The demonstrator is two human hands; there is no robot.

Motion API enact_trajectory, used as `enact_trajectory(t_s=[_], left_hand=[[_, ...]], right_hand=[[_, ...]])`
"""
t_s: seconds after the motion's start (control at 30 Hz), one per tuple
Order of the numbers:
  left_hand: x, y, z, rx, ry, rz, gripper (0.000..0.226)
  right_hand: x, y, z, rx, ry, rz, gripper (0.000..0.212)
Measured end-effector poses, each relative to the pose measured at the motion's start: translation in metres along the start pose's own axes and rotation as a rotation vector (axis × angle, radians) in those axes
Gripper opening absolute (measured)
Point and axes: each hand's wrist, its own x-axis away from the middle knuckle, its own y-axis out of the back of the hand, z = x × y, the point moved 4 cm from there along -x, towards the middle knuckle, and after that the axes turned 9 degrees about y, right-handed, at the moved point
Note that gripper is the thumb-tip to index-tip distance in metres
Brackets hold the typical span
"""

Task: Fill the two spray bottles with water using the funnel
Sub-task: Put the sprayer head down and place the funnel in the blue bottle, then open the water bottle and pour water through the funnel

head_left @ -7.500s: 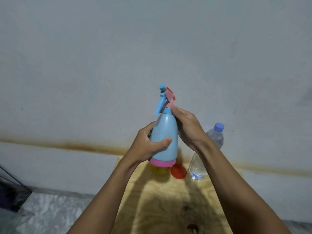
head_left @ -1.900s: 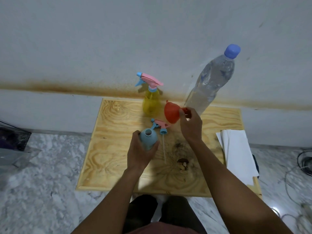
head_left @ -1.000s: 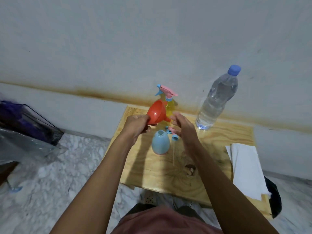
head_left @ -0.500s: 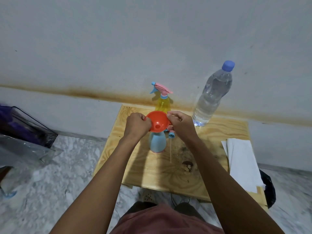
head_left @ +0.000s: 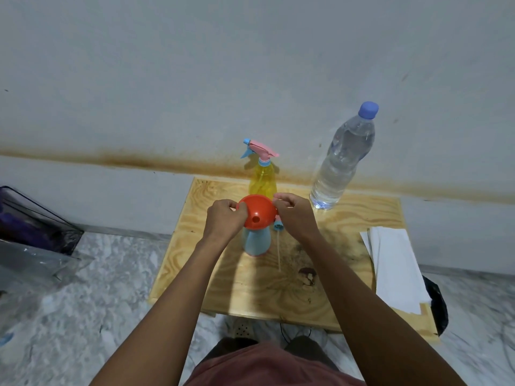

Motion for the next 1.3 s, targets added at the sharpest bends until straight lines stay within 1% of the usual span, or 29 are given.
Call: enact_trajectory(t_s=[0.1,0.17,0.2,0.27,0.33,0.4,0.5,0.57,0.6,0.63,0.67,0.73,0.8,0.97,1.07,1.17,1.3], left_hand=[[0.005,0.008,-0.012,-0.029,-0.045,-0.087,0.039],[0.01,0.012,-0.033,0.008,-0.16,-0.169,0.035],[0.012,0.012,-0.047,0.049,-0.244,-0.18,0.031],[0.016,-0.001,-0.08,0.122,-0.411,-0.109,0.024],[0.021,-0.027,-0.115,0.156,-0.504,0.039,0.029],[0.024,-0.061,-0.146,0.124,-0.513,0.182,0.051],[0.016,-0.11,-0.181,0.064,-0.45,0.328,0.095],[0.001,-0.137,-0.193,0.05,-0.374,0.358,0.112],[-0.007,-0.146,-0.197,0.063,-0.352,0.352,0.114],[-0.014,-0.153,-0.199,0.107,-0.343,0.338,0.11],[-0.019,-0.158,-0.201,0.167,-0.345,0.322,0.101],[-0.024,-0.164,-0.202,0.256,-0.374,0.293,0.076],[-0.024,-0.167,-0.203,0.288,-0.407,0.295,0.064],[-0.021,-0.165,-0.204,0.331,-0.456,0.245,0.063],[-0.015,-0.161,-0.198,0.296,-0.501,0.207,0.061],[0.003,-0.156,-0.188,0.272,-0.585,0.17,0.061],[0.033,-0.15,-0.174,0.206,-0.703,0.121,0.064]], right_hand=[[-0.001,0.023,0.007,0.05,0.037,-0.075,0.027],[-0.003,0.05,0.016,0.072,0.134,-0.192,0.026],[-0.005,0.066,0.02,0.078,0.186,-0.267,0.025],[-0.013,0.098,0.031,0.093,0.256,-0.411,0.023],[-0.024,0.129,0.044,0.11,0.28,-0.512,0.025],[-0.04,0.153,0.057,0.13,0.263,-0.511,0.035],[-0.067,0.172,0.071,0.17,0.223,-0.39,0.055],[-0.083,0.176,0.074,0.18,0.216,-0.302,0.057],[-0.09,0.177,0.074,0.179,0.221,-0.271,0.055],[-0.095,0.179,0.074,0.18,0.23,-0.256,0.051],[-0.1,0.181,0.073,0.186,0.241,-0.255,0.046],[-0.107,0.186,0.071,0.196,0.265,-0.272,0.041],[-0.111,0.188,0.07,0.19,0.291,-0.272,0.039],[-0.112,0.184,0.071,0.217,0.329,-0.228,0.038],[-0.097,0.185,0.069,0.192,0.354,-0.238,0.035],[-0.075,0.187,0.065,0.167,0.371,-0.251,0.033],[-0.043,0.192,0.063,0.211,0.439,-0.298,0.039]])
